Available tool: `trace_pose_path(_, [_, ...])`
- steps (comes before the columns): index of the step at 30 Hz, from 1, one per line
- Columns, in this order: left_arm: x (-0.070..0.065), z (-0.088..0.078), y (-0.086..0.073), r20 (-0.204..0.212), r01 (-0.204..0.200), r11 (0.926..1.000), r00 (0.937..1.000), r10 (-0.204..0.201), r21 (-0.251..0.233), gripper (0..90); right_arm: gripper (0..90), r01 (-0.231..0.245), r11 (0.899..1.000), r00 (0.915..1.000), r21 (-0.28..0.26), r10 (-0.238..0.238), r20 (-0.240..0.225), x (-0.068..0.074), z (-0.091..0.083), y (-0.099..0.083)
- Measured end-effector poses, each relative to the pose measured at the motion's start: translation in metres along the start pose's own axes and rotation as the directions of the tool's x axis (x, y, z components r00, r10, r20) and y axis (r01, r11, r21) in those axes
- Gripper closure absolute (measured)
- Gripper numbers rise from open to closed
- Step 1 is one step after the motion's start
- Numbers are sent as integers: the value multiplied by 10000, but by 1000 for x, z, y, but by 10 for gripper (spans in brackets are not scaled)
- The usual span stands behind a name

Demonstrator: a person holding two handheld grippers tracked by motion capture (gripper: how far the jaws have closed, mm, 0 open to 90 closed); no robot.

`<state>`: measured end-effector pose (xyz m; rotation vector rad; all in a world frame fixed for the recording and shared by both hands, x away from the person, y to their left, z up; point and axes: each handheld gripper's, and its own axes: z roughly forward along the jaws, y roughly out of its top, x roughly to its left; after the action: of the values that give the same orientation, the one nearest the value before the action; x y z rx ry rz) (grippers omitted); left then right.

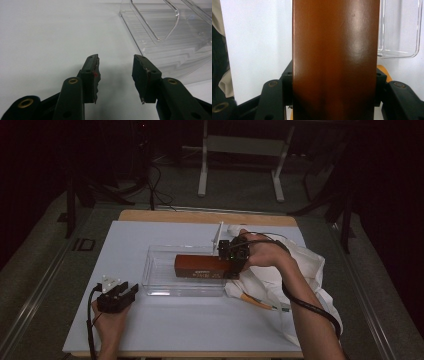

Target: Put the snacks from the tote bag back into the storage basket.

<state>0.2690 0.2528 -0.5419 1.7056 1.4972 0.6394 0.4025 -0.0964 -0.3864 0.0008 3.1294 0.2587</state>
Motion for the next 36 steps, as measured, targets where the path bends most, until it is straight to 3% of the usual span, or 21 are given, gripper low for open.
trace_pose_path(30, [0, 0, 0, 1, 3, 10000, 10000, -3, -11, 570, 432, 248, 9993, 9996, 283, -245, -106, 3, 10, 13])
trace_pose_path(36, [0, 0, 0, 2, -5, 10000, 10000, 5, -6, 570, 432, 393, 9974, 9992, 597, -392, -34, 5, 15, 15])
